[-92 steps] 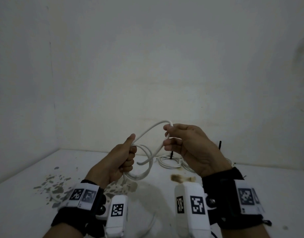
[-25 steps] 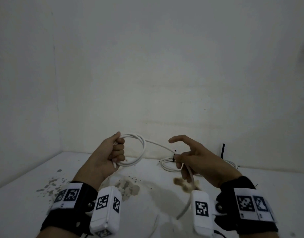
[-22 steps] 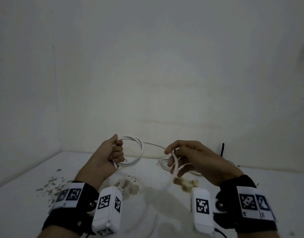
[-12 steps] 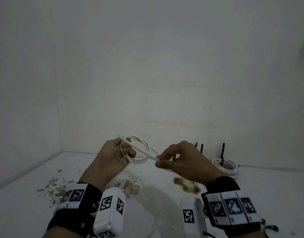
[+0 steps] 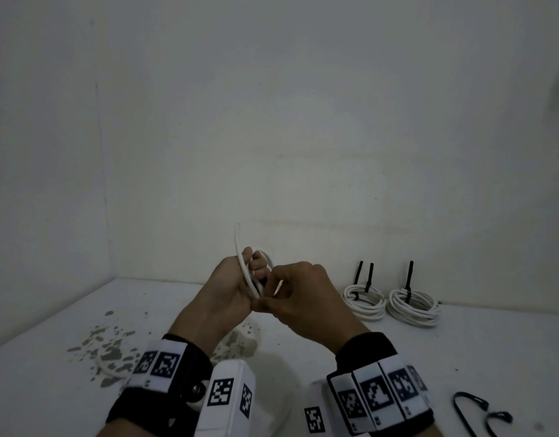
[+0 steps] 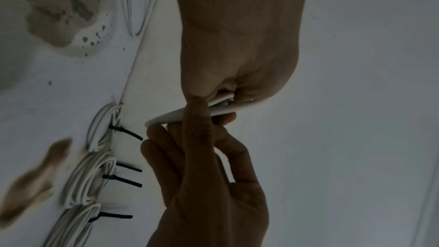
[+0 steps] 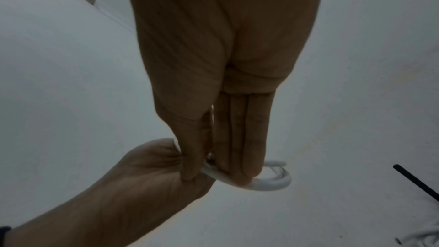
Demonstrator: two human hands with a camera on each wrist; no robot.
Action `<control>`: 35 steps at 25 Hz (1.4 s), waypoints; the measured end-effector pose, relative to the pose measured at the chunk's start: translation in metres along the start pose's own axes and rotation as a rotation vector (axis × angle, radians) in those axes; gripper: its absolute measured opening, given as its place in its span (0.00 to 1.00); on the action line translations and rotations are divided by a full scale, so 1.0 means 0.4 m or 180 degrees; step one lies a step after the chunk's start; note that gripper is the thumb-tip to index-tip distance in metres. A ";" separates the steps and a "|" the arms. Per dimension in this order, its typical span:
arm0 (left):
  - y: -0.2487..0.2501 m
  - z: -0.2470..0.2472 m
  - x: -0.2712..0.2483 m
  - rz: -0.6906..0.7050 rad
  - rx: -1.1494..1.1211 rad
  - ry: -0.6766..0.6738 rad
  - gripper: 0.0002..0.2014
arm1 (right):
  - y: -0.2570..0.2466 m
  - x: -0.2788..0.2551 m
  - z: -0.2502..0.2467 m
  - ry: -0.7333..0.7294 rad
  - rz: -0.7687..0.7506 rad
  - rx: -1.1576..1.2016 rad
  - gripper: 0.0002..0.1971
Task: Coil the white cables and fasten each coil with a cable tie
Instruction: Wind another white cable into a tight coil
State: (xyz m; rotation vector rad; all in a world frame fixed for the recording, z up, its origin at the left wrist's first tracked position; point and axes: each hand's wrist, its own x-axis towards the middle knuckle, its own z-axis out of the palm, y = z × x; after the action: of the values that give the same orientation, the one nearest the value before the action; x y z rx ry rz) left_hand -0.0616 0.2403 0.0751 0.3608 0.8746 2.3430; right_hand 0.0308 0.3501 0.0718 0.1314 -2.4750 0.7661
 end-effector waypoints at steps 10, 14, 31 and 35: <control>-0.015 0.005 -0.005 0.0217 0.0126 0.0153 0.16 | 0.000 -0.004 0.022 0.0714 0.0154 0.0163 0.18; -0.016 0.013 -0.008 0.0284 0.0818 0.0249 0.18 | -0.009 -0.006 0.021 0.0370 0.0466 0.0083 0.17; -0.005 0.014 -0.038 -0.0003 0.2925 0.0120 0.22 | 0.036 0.013 -0.036 0.1056 -0.0141 -0.0766 0.07; 0.006 0.006 -0.041 -0.0064 0.3171 0.0236 0.24 | 0.085 0.015 -0.089 0.1442 0.0041 -0.0561 0.05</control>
State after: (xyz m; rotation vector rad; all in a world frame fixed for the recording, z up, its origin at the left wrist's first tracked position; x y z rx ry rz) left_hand -0.0489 0.2298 0.0776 0.6421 2.0259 1.7358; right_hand 0.0341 0.3984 0.0826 -0.1125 -2.0971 0.5106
